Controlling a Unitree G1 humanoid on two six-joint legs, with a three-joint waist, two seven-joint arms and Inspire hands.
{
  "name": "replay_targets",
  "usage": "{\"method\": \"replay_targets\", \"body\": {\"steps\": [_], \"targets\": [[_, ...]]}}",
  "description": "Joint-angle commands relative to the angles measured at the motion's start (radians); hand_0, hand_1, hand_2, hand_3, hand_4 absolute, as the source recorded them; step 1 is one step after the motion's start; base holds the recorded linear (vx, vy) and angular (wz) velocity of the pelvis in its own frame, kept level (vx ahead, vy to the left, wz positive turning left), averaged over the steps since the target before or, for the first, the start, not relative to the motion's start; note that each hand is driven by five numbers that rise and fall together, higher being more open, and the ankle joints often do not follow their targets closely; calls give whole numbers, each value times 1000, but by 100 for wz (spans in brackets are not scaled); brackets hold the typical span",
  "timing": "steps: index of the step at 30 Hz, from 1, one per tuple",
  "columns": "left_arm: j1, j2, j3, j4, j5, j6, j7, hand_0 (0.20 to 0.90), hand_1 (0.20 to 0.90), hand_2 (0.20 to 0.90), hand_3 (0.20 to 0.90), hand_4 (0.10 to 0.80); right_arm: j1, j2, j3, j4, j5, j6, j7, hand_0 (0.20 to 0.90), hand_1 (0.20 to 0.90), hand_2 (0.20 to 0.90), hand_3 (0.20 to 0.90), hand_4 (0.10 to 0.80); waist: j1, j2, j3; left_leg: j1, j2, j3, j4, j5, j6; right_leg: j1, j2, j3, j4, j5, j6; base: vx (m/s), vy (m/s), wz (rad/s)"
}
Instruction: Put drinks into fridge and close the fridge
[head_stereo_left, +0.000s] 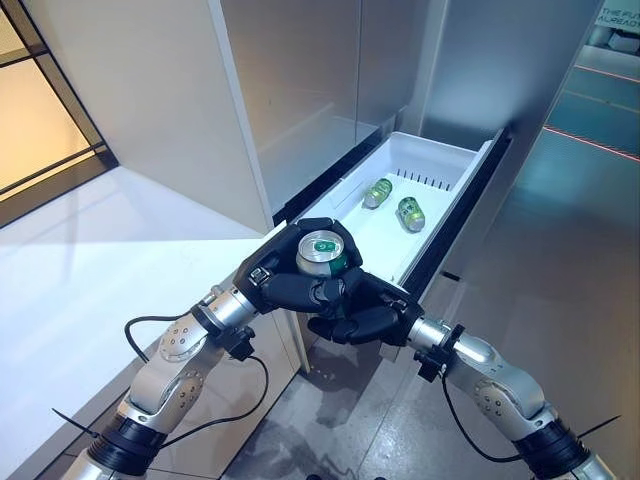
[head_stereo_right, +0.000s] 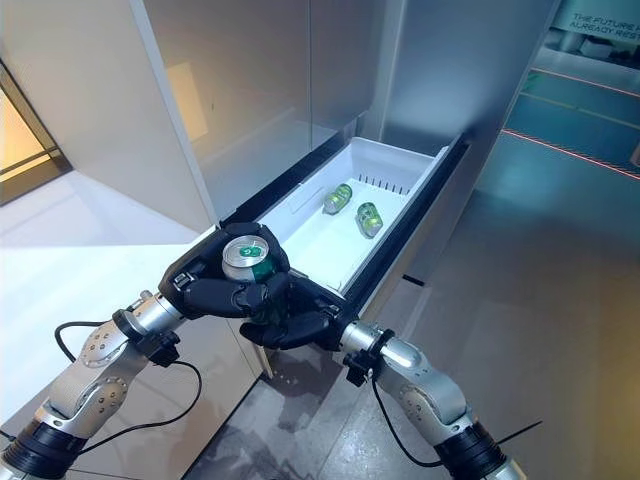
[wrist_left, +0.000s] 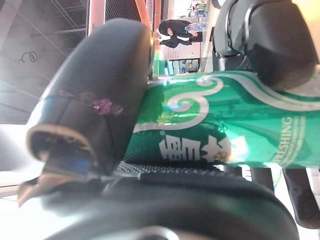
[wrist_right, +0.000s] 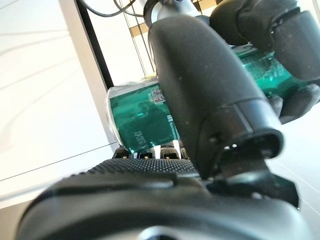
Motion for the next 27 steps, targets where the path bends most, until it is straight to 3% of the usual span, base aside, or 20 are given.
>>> {"method": "replay_targets", "body": {"steps": [1, 9, 21, 22, 23, 24, 25, 27], "targets": [[-269, -91, -40, -116, -193, -75, -22, 300, 300, 300, 200, 100, -161, 110, 129, -149, 136, -32, 97, 900, 900, 900, 900, 800, 15, -26, -69, 32, -36, 21, 5, -76, 24, -36, 12, 27, 50, -26, 40, 0, 0, 0], [-281, -151, -106, -114, -270, -33, -62, 300, 300, 300, 200, 100, -182, 155, 190, -138, 217, -29, 68, 900, 900, 900, 900, 800, 12, -29, -66, 36, -39, 22, 7, -78, 26, -32, 15, 33, 47, -21, 41, 0, 0, 0], [-292, -210, -156, -126, -229, -45, -35, 300, 300, 300, 200, 100, -173, 208, 241, -124, 222, -46, 0, 900, 900, 900, 900, 800, 4, -27, -64, 34, -42, 22, 8, -75, 30, -37, 19, 43, 50, -21, 40, 0, 0, 0], [-290, -214, -161, -128, -224, -45, -34, 300, 300, 300, 200, 100, -171, 211, 245, -125, 226, -48, -8, 705, 705, 705, 672, 572, 3, -27, -64, 34, -41, 22, 8, -75, 29, -37, 19, 43, 50, -20, 40, 0, 0, 0], [-290, -215, -162, -128, -222, -45, -34, 300, 300, 300, 200, 100, -171, 211, 246, -125, 229, -48, -10, 582, 582, 582, 529, 429, 3, -27, -64, 35, -41, 22, 8, -75, 29, -37, 19, 42, 50, -20, 40, 0, 0, 0], [-291, -217, -164, -130, -222, -45, -34, 300, 300, 300, 200, 100, -171, 212, 246, -126, 235, -50, -15, 549, 549, 549, 491, 391, 3, -27, -63, 35, -42, 21, 8, -75, 30, -36, 19, 44, 50, -20, 40, 0, 0, 0], [-291, -221, -167, -129, -221, -43, -35, 300, 300, 300, 200, 100, -172, 219, 248, -127, 239, -49, -22, 300, 300, 300, 200, 100, 3, -27, -62, 35, -42, 21, 8, -75, 30, -37, 20, 44, 50, -20, 40, 0, 0, 0], [-290, -227, -169, -131, -214, -41, -34, 300, 300, 300, 200, 100, -171, 226, 249, -126, 244, -48, -23, 300, 300, 300, 200, 100, 3, -26, -62, 34, -43, 21, 8, -75, 30, -37, 20, 44, 50, -21, 40, 0, 0, 0]]}}
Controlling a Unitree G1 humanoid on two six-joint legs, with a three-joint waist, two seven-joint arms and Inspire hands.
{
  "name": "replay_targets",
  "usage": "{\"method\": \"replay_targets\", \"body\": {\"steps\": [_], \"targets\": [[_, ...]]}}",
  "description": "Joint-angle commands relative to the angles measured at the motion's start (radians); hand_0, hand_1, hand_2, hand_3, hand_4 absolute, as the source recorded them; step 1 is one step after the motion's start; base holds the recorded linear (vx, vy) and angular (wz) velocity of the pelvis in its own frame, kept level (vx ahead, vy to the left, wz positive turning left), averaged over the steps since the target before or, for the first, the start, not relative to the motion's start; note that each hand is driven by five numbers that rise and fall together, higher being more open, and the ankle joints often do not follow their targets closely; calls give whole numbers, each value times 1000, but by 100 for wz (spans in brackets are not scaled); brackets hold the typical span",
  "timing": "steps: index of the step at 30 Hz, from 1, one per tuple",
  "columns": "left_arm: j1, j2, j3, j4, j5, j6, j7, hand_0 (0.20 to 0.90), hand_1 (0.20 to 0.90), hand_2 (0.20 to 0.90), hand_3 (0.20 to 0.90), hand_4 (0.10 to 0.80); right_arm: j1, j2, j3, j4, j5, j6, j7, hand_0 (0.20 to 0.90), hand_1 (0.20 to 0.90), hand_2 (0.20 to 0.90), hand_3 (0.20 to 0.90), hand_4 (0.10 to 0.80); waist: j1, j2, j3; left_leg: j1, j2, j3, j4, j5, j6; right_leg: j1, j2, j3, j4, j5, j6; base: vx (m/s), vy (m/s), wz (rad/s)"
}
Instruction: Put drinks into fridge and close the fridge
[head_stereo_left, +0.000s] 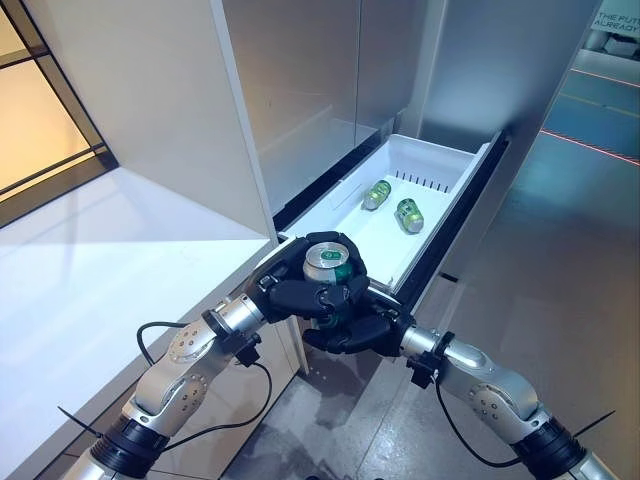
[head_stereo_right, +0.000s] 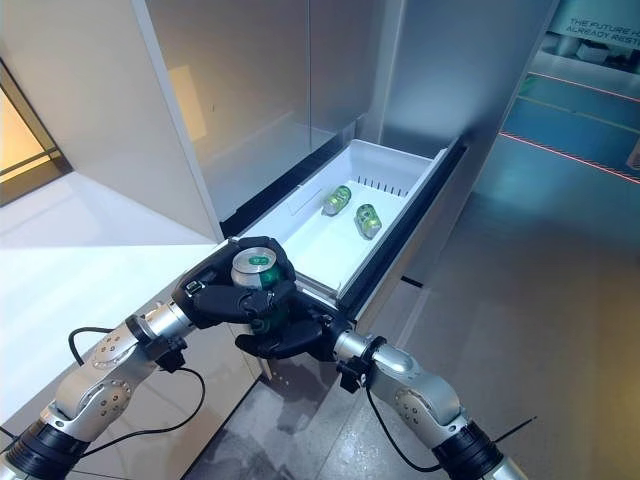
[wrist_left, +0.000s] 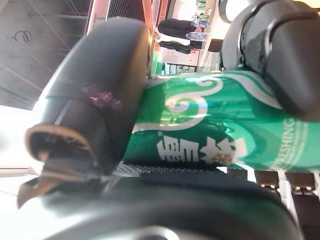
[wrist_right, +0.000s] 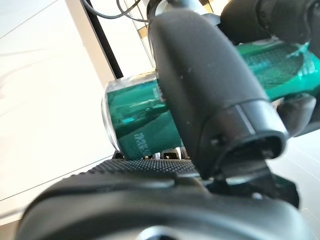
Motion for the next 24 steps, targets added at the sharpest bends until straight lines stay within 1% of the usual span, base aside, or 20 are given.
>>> {"method": "replay_targets", "body": {"steps": [1, 7, 9, 13, 14, 18, 19, 20, 21, 22, 24], "targets": [[-287, -232, -121, -142, -99, -131, -57, 300, 300, 300, 200, 100, -166, 240, 174, -142, 181, -86, 44, 300, 300, 300, 200, 100, 5, -20, -59, 30, -42, 20, 8, -75, 30, -39, 20, 40, 51, -23, 39, 0, 0, 0], [-282, -228, -119, -147, -60, -136, -31, 300, 300, 300, 200, 100, -167, 238, 167, -153, 166, -94, 26, 300, 300, 300, 200, 100, 6, -19, -56, 30, -43, 17, 9, -76, 33, -39, 20, 38, 53, -26, 38, 0, 0, 0], [-275, -225, -115, -146, -53, -133, -24, 300, 300, 300, 200, 100, -164, 235, 160, -157, 135, -101, 29, 300, 300, 300, 200, 100, 8, -20, -55, 29, -44, 17, 10, -75, 33, -38, 19, 37, 52, -25, 38, 0, 0, 0], [-244, -209, -87, -138, -29, -137, -8, 300, 300, 300, 200, 100, -162, 192, 127, -191, 71, -89, 44, 300, 300, 300, 200, 100, 7, -21, -56, 29, -43, 18, 10, -77, 32, -41, 20, 37, 54, -26, 40, 0, 0, 0], [-235, -203, -78, -136, -4, -152, 0, 300, 300, 300, 200, 100, -165, 176, 118, -200, 43, -101, 47, 300, 300, 300, 200, 100, 7, -21, -56, 28, -44, 18, 11, -77, 32, -42, 20, 37, 55, -26, 39, 0, 0, 0], [-213, -184, -50, -123, 21, -187, 40, 300, 300, 300, 200, 100, -178, 137, 70, -220, 7, -117, 41, 300, 300, 300, 200, 100, 10, -23, -56, 30, -44, 15, 12, -77, 31, -39, 19, 35, 56, -27, 38, 0, 0, 0], [-209, -179, -37, -116, 38, -194, 59, 371, 371, 371, 282, 182, -183, 123, 49, -222, -10, -123, 41, 300, 300, 300, 200, 100, 11, -25, -56, 29, -45, 14, 13, -78, 32, -38, 18, 34, 56, -27, 38, 0, 0, 0], [-207, -178, -30, -113, 48, -192, 68, 533, 533, 533, 472, 372, -188, 115, 36, -225, -14, -123, 38, 300, 300, 300, 200, 100, 12, -26, -56, 29, -45, 12, 13, -78, 32, -37, 18, 33, 56, -28, 38, 0, 0, 0], [-204, -178, -21, -105, 66, -193, 86, 867, 867, 867, 862, 762, -194, 105, 18, -229, -34, -129, 25, 300, 300, 300, 200, 100, 14, -28, -56, 29, -46, 9, 14, -78, 32, -37, 17, 32, 58, -29, 38, 0, 0, 0], [-201, -178, -10, -92, 87, -197, 99, 900, 900, 900, 900, 800, -207, 90, -8, -228, -40, -128, 8, 300, 300, 300, 200, 100, 16, -31, -57, 21, -46, 9, 18, -72, 32, -44, 16, 30, 61, -23, 37, 0, 0, 0], [-201, -174, -3, -84, 93, -197, 116, 900, 900, 900, 900, 800, -218, 79, -30, -221, -46, -127, -7, 300, 300, 300, 200, 100, 18, -33, -57, 20, -47, 6, 18, -72, 32, -45, 15, 28, 63, -23, 37, 0, 0, 0]]}}
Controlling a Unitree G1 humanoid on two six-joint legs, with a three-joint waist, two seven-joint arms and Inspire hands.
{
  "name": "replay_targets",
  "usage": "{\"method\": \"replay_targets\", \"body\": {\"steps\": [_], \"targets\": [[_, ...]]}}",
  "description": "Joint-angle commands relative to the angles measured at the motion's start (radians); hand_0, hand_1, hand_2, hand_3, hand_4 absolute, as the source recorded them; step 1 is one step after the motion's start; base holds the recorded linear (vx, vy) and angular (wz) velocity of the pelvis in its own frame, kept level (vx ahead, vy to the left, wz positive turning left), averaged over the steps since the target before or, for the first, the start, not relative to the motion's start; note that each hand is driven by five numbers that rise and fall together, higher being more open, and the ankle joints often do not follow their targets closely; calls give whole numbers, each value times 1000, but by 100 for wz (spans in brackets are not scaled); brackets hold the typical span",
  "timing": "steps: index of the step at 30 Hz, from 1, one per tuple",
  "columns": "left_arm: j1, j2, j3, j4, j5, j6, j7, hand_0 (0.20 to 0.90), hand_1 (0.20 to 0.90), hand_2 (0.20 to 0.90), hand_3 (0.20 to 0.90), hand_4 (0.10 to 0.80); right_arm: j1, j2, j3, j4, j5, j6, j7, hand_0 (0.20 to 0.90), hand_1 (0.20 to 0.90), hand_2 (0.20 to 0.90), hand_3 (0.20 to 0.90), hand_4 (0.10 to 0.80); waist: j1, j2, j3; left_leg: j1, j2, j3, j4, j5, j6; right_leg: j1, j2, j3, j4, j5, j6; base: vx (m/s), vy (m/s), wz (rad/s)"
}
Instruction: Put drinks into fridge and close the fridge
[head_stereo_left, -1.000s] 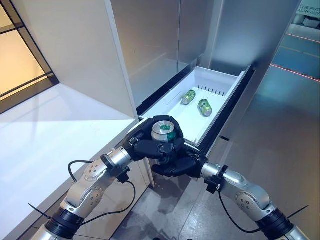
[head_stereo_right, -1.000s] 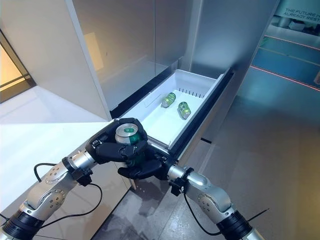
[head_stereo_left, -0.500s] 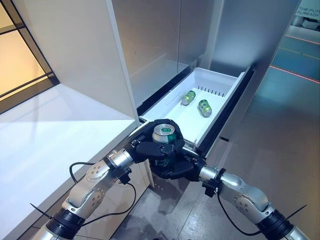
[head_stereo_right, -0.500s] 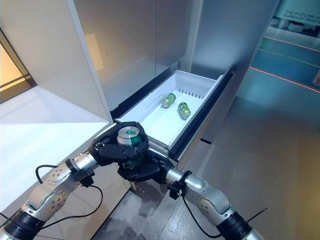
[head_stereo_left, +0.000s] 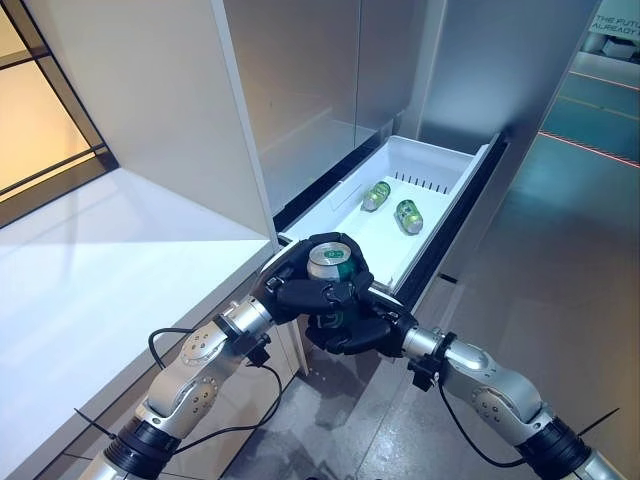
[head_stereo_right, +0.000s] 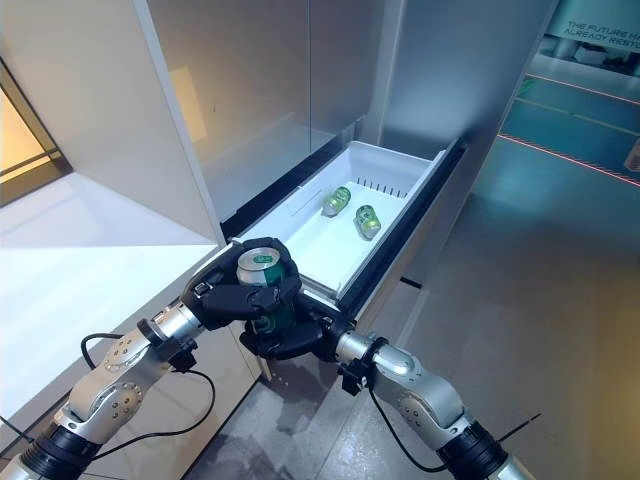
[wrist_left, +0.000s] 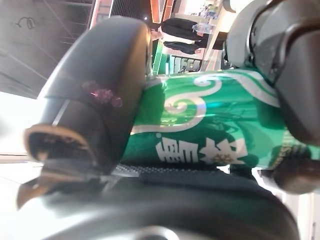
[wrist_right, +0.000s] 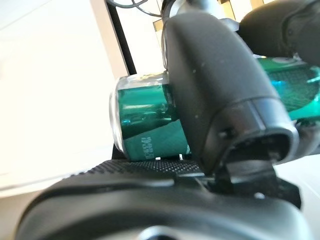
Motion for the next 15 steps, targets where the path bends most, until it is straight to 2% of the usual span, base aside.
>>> {"method": "replay_targets", "body": {"steps": [1, 2, 3, 4, 5, 6, 7, 8, 15], "targets": [[-202, -99, 29, -77, 53, -192, 45, 900, 900, 900, 900, 800, -220, 108, -57, -195, 52, -99, -14, 300, 300, 300, 200, 100, 15, -33, -53, 21, -47, 5, 19, -73, 31, -43, 15, 25, 65, -24, 37, 0, 0, 0], [-201, -98, 34, -71, 54, -197, 45, 900, 900, 900, 900, 800, -228, 101, -68, -192, 53, -99, -25, 300, 300, 300, 200, 100, 16, -34, -53, 21, -46, 4, 20, -74, 31, -43, 14, 23, 65, -25, 36, 0, 0, 0], [-198, -99, 45, -62, 50, -207, 43, 860, 860, 860, 853, 753, -242, 92, -91, -184, 55, -94, -37, 300, 300, 300, 200, 100, 17, -35, -53, 22, -47, 3, 20, -75, 31, -43, 14, 21, 68, -26, 36, 0, 0, 0], [-197, -100, 48, -61, 51, -210, 43, 860, 860, 860, 853, 753, -247, 90, -98, -182, 56, -93, -45, 300, 300, 300, 200, 100, 17, -36, -53, 22, -47, 2, 20, -75, 30, -43, 14, 21, 68, -26, 35, 0, 0, 0], [-196, -99, 53, -61, 50, -213, 45, 740, 740, 740, 713, 613, -253, 85, -107, -183, 63, -91, -54, 300, 300, 300, 200, 100, 18, -36, -53, 22, -47, 1, 20, -75, 30, -43, 14, 20, 69, -27, 35, 0, 0, 0], [-195, -99, 57, -59, 48, -218, 47, 662, 662, 662, 623, 523, -261, 80, -116, -183, 71, -86, -62, 300, 300, 300, 200, 100, 19, -36, -53, 22, -47, -1, 20, -76, 30, -42, 14, 19, 70, -28, 35, 0, 0, 0], [-194, -99, 61, -58, 48, -221, 46, 724, 724, 724, 694, 594, -264, 80, -125, -179, 69, -88, -62, 300, 300, 300, 200, 100, 19, -37, -53, 23, -47, -2, 20, -77, 30, -42, 14, 18, 70, -29, 35, 0, 0, 0], [-195, -100, 66, -56, 48, -222, 47, 900, 900, 900, 900, 800, -269, 79, -132, -177, 67, -90, -67, 300, 300, 300, 200, 100, 20, -37, -54, 24, -47, -3, 20, -77, 29, -41, 14, 16, 70, -29, 35, 0, 0, 0], [-223, -98, 82, -40, 79, -269, 136, 900, 900, 900, 900, 800, -318, 86, -168, -153, 2, -114, -125, 300, 300, 300, 200, 100, 23, -38, -55, 30, -47, -7, 22, -82, 27, -34, 15, 12, 72, -34, 32, 0, 0, 0]]}}
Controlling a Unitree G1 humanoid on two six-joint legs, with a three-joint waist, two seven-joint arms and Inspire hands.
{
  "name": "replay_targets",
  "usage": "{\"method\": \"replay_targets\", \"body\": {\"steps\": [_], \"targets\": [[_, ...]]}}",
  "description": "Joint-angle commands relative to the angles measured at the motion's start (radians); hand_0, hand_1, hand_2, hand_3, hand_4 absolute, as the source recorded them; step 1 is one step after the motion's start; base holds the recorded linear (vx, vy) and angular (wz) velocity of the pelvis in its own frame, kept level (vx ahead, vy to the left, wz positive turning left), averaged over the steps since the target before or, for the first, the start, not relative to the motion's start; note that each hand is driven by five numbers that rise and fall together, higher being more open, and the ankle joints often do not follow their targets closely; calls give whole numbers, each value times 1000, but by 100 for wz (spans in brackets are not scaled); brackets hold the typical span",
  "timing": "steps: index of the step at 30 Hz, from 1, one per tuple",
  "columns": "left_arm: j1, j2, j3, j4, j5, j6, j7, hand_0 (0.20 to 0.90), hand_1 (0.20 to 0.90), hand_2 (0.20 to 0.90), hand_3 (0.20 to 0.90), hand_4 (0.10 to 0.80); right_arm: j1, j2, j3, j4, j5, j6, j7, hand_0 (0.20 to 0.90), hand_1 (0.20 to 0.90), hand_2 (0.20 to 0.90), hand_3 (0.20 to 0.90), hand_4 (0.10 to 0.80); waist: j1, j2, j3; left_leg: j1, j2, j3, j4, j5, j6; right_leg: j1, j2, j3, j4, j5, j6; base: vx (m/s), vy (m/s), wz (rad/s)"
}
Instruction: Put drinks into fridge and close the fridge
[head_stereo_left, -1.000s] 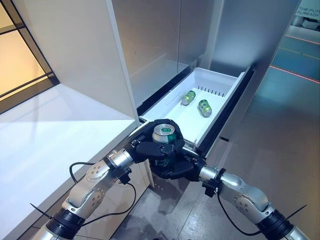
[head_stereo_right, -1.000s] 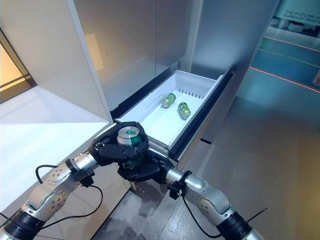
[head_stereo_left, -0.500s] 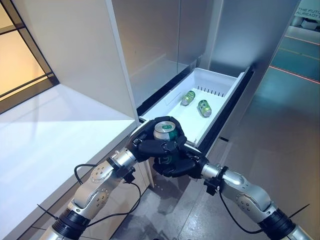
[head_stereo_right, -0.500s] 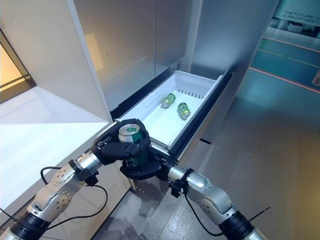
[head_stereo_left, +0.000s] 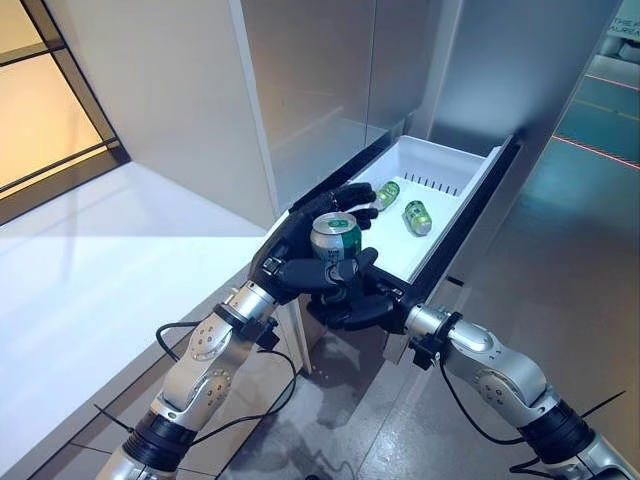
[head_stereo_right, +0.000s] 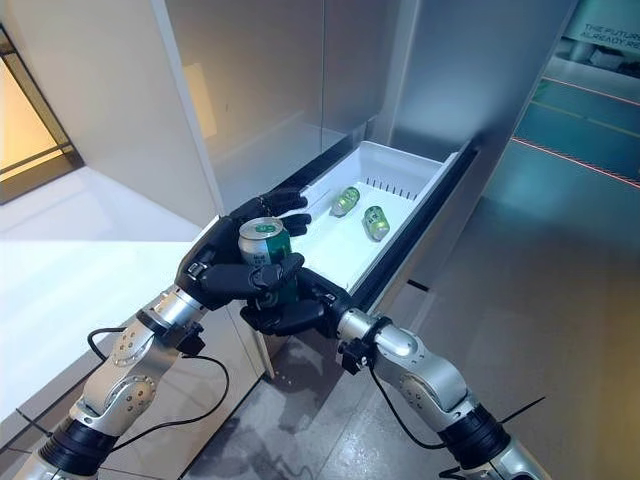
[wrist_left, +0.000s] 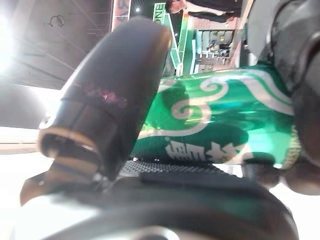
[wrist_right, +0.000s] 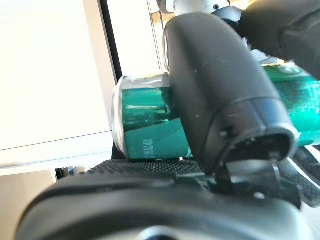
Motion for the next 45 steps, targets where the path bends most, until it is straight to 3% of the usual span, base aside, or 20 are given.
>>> {"method": "replay_targets", "body": {"steps": [1, 7, 10, 23, 28, 31, 37, 45], "targets": [[-183, -33, 64, -30, 40, -169, 68, 900, 900, 900, 900, 800, -253, 86, -151, -114, -10, -131, -44, 300, 300, 300, 200, 100, -1, -31, -61, 31, -45, -2, 23, -83, 27, -34, 14, 16, 73, -33, 30, 0, 0, 0], [-192, 12, 139, -4, 123, -255, 202, 900, 900, 900, 900, 800, -329, 30, -225, -65, -71, -139, -127, 300, 300, 300, 200, 100, 7, -38, -64, 31, -45, -7, 27, -89, 25, -30, 15, 10, 75, -39, 27, 0, 0, 0], [-196, 26, 157, 2, 142, -253, 231, 900, 900, 900, 900, 800, -359, 15, -240, -45, -87, -145, -161, 300, 300, 300, 200, 100, 9, -40, -65, 32, -45, -10, 29, -90, 24, -29, 15, 8, 76, -41, 25, 0, 0, 0], [-169, 40, 144, 91, 126, -124, 184, 900, 900, 900, 900, 800, -506, -62, -271, 174, -140, -168, -316, 300, 300, 300, 200, 100, 40, -49, -65, 30, -48, -31, 47, -103, 22, -17, 15, -11, 82, -54, 21, 25, 4, 3], [-121, -7, 89, 143, 23, -9, 30, 900, 900, 900, 900, 800, -583, -108, -247, 325, -167, -140, -349, 300, 300, 300, 200, 100, 64, -50, -62, 30, -50, -46, 50, -103, 19, -13, 14, -27, 87, -57, 19, 68, 16, 17], [-64, -42, 16, 152, -1, 71, -118, 900, 900, 900, 900, 800, -644, -161, -206, 459, -188, -152, -321, 300, 300, 300, 200, 100, 89, -48, -54, 27, -49, -54, 53, -99, 15, -7, 11, -45, 87, -57, 17, 91, 31, 12], [24, -6, -93, 152, 12, 172, -290, 900, 900, 900, 900, 800, -707, -236, -147, 665, -181, -195, -256, 300, 300, 300, 200, 100, 123, -40, -33, 14, -49, -73, 51, -85, 10, -9, 7, -74, 91, -58, 17, 63, 31, 22], [111, 72, -169, 116, 1, 260, -378, 900, 900, 900, 900, 800, -728, -299, -100, 857, -225, -200, -206, 300, 300, 300, 200, 100, 159, -17, 5, -4, -52, -92, 54, -75, 6, -9, 0, -100, 88, -58, 19, 36, 10, 24]]}}
